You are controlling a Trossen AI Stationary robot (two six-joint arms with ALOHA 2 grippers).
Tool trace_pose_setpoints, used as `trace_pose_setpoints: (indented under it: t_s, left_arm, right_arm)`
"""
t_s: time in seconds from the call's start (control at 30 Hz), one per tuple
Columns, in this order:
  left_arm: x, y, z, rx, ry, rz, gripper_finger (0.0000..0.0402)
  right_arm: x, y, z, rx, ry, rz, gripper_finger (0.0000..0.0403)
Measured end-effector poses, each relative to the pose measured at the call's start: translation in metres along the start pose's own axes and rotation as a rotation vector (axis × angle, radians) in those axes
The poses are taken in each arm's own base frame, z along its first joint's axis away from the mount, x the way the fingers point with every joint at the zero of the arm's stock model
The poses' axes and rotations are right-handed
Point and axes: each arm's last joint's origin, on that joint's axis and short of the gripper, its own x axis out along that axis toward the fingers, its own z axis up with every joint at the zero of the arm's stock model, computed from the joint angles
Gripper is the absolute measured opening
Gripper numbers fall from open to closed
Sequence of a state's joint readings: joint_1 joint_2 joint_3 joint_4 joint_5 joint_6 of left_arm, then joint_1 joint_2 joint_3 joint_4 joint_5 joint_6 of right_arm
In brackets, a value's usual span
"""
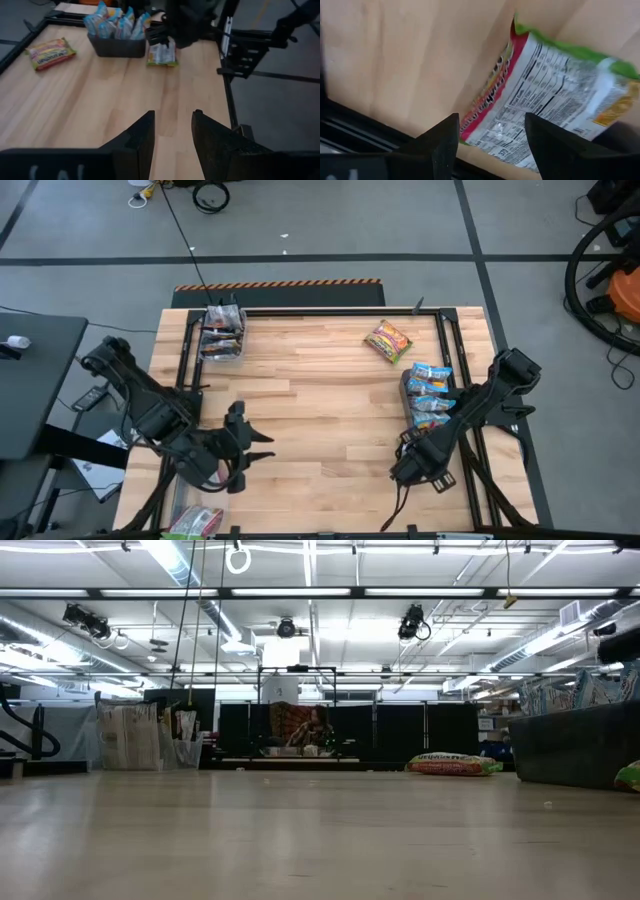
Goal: Sort Maruchan noodles
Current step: Put the green noodle pack into the bottom transparent bin
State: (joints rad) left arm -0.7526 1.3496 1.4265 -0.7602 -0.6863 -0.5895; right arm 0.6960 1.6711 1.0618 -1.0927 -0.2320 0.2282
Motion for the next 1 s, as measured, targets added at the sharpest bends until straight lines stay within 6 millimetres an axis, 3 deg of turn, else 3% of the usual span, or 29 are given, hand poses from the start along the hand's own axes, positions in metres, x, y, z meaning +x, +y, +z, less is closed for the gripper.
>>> trace_pose_setpoints:
  t_s: [0.1, 0.27, 0.53, 0.63, 0.8, 1.0]
  left_arm:
    - [0.005, -0.004, -0.003, 0.019, 0.019, -0.006, 0.0134]
    - [0.015, -0.006, -0.006, 0.056, 0.035, 0.015, 0.0134]
    - [0.048, -0.006, -0.012, 0.053, 0.106, 0.066, 0.0142]
    - [0.065, -0.005, -0.015, 0.021, 0.157, 0.074, 0.0153]
    - [0.103, 0.006, -0.029, -0.199, 0.289, 0.114, 0.0176]
    - [0.148, 0.027, -0.072, -0.685, 0.353, 0.156, 0.0186]
  right_arm:
    - [0.012, -0.007, -0.003, -0.053, 0.012, 0.003, 0.0230]
    - [0.013, -0.020, 0.003, -0.100, -0.060, 0.015, 0.0230]
    - [-0.001, -0.052, 0.039, -0.174, -0.429, -0.181, 0.0230]
    - [-0.009, -0.067, 0.053, -0.128, -0.571, -0.281, 0.0230]
    - [-0.046, -0.074, 0.060, 0.042, -0.619, -0.386, 0.0230]
    - [-0.079, -0.058, 0.044, 0.165, -0.496, -0.339, 0.0230]
